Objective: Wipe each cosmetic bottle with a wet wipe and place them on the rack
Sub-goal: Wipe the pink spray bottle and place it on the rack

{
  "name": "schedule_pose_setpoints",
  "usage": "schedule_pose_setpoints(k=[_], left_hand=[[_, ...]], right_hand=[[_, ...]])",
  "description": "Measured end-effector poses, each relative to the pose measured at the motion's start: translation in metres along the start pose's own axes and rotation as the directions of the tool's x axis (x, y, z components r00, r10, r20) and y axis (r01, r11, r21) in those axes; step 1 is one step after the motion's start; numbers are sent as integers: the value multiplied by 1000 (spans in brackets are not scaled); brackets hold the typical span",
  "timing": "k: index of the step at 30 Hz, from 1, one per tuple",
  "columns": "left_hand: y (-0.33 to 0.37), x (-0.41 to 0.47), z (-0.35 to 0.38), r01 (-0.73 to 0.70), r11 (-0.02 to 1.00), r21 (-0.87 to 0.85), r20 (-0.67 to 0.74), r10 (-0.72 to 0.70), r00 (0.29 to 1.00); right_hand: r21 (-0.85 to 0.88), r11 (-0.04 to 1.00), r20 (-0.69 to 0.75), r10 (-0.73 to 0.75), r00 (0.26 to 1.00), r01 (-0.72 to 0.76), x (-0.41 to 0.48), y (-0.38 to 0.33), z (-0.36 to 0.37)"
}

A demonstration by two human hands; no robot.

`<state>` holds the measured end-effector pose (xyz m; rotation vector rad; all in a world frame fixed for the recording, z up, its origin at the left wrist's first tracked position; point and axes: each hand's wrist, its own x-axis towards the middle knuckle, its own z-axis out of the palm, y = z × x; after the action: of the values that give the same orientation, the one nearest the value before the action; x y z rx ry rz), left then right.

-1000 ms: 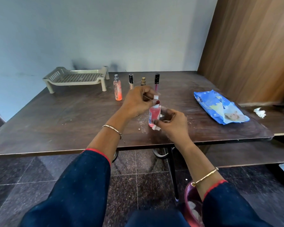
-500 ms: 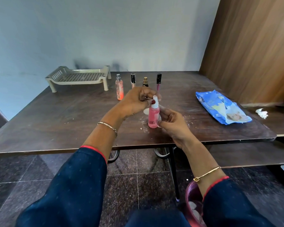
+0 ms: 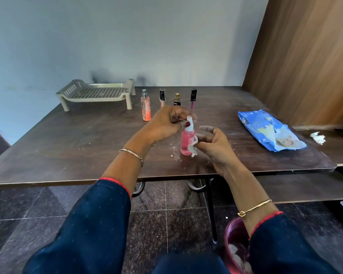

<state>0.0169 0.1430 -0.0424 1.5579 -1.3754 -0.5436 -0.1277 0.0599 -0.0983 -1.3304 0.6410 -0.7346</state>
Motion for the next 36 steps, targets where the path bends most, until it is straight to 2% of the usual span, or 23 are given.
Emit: schedule_pose_setpoints(k=[3,9,14,17,21,26,28,30,32,34,36], left_hand=[[1,0,1,14,1000,-6,-20,-15,1000],[5,-2,15,25,999,38,-163,-18,986],[9,-2,19,49,998,26,-222,-42,974],[9,-3,14,66,993,-100,-285,-92,954],[14,-6,6,78,962,-261,-351,-170,921],[20,-10,1,76,910,-408,-409,-257,876],[22,-11,0,78,901,-428,-410,-270,871],[24,-11,-1,81,907,-413,-403,-262,877],[27,-11,-2,90,907,-412,-366,-255,895],[29,-12,-3,101,920,-378,-337,-238,911],[30,-13,-3,100,935,-341,-329,-218,919]], right_hand=[[92,993,-109,-59,992,70,-1,-4,4],[236,952,-285,-126,950,197,-9,1,10],[252,933,-259,-192,947,258,-15,12,11],[254,929,-247,-206,947,269,-15,6,13],[158,931,-189,-298,936,329,-17,1,22],[-170,889,-97,-444,891,424,-22,14,30],[-304,834,-29,-491,871,460,-22,9,34],[-528,708,49,-525,850,468,-17,1,39],[-629,623,103,-527,844,466,-12,-6,41],[-578,685,174,-428,887,444,-11,-14,40],[-392,855,274,-244,930,340,-14,-21,35]])
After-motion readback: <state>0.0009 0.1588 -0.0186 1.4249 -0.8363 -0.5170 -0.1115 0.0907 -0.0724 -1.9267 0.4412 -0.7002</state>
